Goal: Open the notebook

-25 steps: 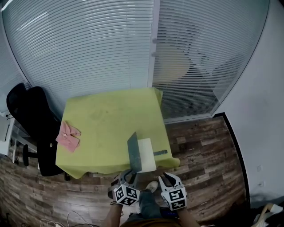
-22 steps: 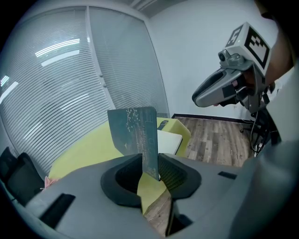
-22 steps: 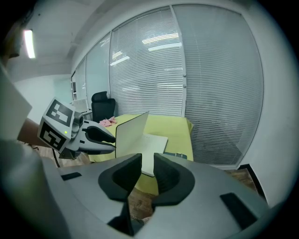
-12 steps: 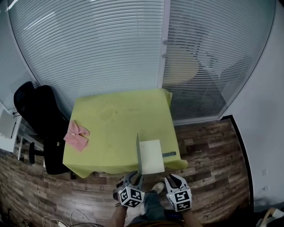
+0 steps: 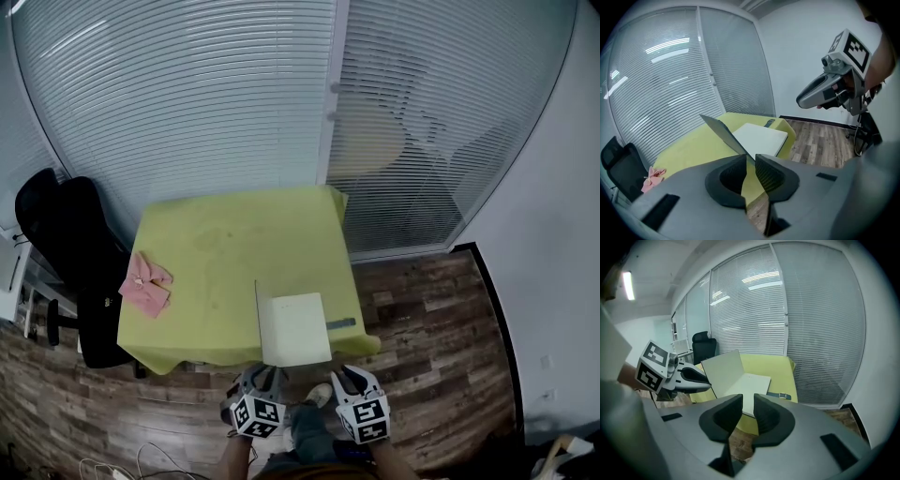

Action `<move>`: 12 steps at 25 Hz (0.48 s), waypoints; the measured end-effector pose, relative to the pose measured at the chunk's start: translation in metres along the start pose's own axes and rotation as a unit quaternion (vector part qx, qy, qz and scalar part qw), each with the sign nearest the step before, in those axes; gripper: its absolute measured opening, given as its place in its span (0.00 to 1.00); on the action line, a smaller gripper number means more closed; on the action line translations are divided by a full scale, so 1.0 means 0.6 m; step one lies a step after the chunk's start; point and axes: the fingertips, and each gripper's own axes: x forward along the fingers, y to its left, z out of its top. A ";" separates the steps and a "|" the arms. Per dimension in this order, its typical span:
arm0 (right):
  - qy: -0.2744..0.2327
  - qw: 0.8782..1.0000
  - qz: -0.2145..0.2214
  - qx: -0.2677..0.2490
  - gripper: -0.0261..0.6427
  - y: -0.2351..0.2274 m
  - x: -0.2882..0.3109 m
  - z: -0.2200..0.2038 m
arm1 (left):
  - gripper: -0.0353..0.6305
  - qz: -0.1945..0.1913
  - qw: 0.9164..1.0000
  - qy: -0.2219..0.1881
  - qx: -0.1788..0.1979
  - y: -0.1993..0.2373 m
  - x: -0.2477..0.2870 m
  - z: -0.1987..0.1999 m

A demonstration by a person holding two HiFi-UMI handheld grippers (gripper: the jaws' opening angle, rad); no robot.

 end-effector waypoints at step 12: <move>0.003 1.000 0.006 0.001 0.17 0.006 0.006 -0.007 | 0.17 0.006 0.994 -0.009 -0.110 0.019 -0.009 -0.031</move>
